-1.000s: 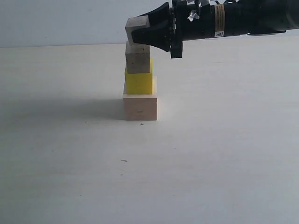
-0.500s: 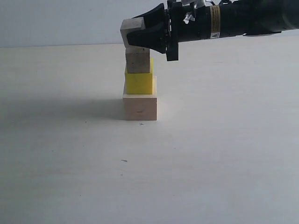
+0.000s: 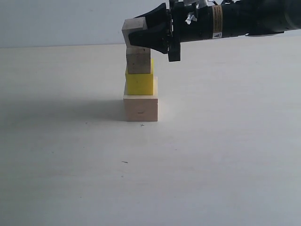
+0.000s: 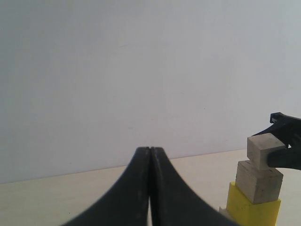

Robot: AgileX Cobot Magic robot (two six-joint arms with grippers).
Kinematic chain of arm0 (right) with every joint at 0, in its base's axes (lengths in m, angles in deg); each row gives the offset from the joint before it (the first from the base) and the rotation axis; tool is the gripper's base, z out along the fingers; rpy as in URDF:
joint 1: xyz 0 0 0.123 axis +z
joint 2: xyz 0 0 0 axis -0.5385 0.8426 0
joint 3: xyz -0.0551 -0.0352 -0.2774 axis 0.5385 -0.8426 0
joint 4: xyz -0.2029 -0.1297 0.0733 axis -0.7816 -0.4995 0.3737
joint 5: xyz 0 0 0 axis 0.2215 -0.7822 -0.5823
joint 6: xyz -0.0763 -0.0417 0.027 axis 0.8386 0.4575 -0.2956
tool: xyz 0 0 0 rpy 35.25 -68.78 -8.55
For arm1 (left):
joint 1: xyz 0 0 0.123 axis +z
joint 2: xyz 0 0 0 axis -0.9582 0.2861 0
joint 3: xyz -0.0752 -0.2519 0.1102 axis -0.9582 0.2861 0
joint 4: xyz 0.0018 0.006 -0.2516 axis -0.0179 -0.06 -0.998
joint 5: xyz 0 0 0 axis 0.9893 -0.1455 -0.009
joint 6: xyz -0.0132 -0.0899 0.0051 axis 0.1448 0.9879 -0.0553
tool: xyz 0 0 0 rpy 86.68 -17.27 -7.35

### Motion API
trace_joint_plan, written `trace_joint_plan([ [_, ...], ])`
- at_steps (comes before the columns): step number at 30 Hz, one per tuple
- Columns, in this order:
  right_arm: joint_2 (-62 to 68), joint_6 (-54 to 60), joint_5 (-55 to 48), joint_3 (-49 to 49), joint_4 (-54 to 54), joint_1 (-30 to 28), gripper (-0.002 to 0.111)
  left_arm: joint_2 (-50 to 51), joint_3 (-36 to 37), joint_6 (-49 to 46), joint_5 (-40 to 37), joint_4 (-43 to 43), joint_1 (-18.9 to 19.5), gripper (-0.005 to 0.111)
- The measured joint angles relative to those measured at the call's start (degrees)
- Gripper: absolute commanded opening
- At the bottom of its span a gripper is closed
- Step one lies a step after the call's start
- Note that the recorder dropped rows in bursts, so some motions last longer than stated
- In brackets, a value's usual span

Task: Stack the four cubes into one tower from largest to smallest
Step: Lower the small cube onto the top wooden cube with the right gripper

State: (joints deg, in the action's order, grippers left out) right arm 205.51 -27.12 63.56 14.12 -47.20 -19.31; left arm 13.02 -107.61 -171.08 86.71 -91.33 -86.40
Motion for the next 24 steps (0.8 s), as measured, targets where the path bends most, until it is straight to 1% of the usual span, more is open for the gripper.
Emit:
trace_joint_plan([
  [9,0.0,0.0,0.0,0.0,-0.2,0.0,0.001,0.0,0.0,0.0,0.0,0.0,0.0,0.000],
  [16,0.0,0.1,0.0,0.0,-0.2,0.0,0.015,0.0,0.0,0.0,0.0,0.0,0.0,0.000],
  [21,0.0,0.1,-0.6,0.0,-0.2,0.0,0.021,0.0,0.0,0.0,0.2,0.0,0.0,0.000],
  [24,0.0,0.1,-1.1,0.0,-0.2,0.0,0.027,0.0,0.0,0.0,0.2,0.0,0.0,0.000],
])
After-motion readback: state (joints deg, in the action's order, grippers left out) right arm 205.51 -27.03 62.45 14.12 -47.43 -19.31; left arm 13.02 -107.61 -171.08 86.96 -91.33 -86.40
